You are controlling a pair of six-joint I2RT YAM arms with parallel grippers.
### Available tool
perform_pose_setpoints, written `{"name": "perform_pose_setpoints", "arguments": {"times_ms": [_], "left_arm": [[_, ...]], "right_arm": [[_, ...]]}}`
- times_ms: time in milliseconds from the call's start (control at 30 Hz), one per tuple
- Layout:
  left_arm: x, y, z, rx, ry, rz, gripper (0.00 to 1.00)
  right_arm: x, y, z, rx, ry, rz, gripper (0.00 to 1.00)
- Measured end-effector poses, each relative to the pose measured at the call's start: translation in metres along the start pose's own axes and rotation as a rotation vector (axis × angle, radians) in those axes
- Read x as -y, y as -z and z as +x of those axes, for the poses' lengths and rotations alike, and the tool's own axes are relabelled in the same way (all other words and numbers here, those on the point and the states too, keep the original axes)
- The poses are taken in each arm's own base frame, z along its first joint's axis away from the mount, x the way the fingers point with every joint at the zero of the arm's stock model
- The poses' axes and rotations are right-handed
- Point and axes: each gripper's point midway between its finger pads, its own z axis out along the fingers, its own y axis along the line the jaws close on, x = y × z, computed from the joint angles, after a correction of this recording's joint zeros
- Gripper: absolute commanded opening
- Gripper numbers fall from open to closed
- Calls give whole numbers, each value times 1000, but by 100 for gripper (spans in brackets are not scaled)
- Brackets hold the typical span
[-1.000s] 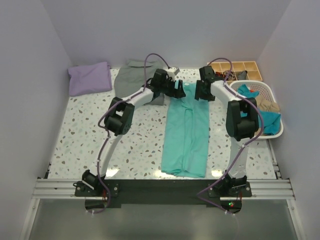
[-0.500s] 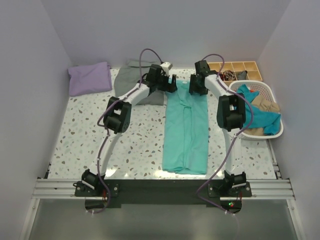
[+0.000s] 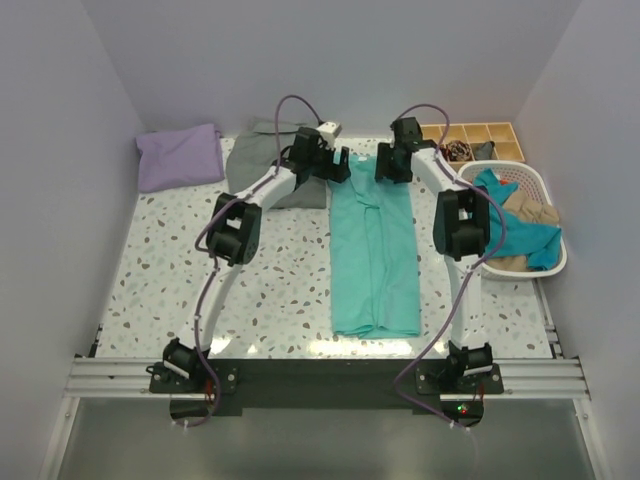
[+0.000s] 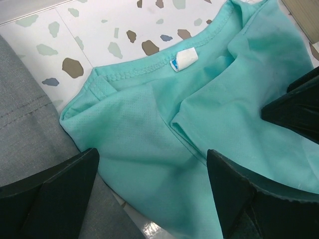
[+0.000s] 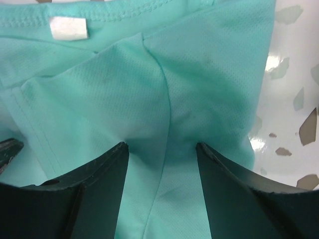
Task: Fold and stack the t-shirts
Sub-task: Fold the tshirt
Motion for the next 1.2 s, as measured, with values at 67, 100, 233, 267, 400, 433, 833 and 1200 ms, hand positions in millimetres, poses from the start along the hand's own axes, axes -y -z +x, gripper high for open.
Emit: {"name": "perform_pose_setpoints", "arguments": {"times_ms": [67, 100, 233, 267, 400, 433, 833, 1200], "left_arm": [[1, 2, 1, 3, -5, 2, 95], [2, 6, 1, 2, -5, 2, 95], [8, 18, -9, 11, -9, 5, 95], [10, 22, -13, 16, -11, 7, 95], [26, 44, -43, 65, -27, 19, 93], [31, 50, -51, 80, -32, 20, 93], [60, 107, -50, 97, -42, 3, 90], [45, 114, 12, -20, 0, -63, 88]], "right_arm": [[-3, 5, 4, 7, 2, -30, 61], [-4, 9, 7, 3, 3, -44, 61], [-14, 31, 9, 5, 14, -104, 61], [-17, 39, 6, 15, 17, -121, 61], [-25, 65, -2, 50, 25, -164, 61], [-27, 68, -5, 59, 26, -171, 61], [-28, 43, 39, -40, 41, -165, 61], [-43, 35, 62, -72, 102, -160, 60]]}}
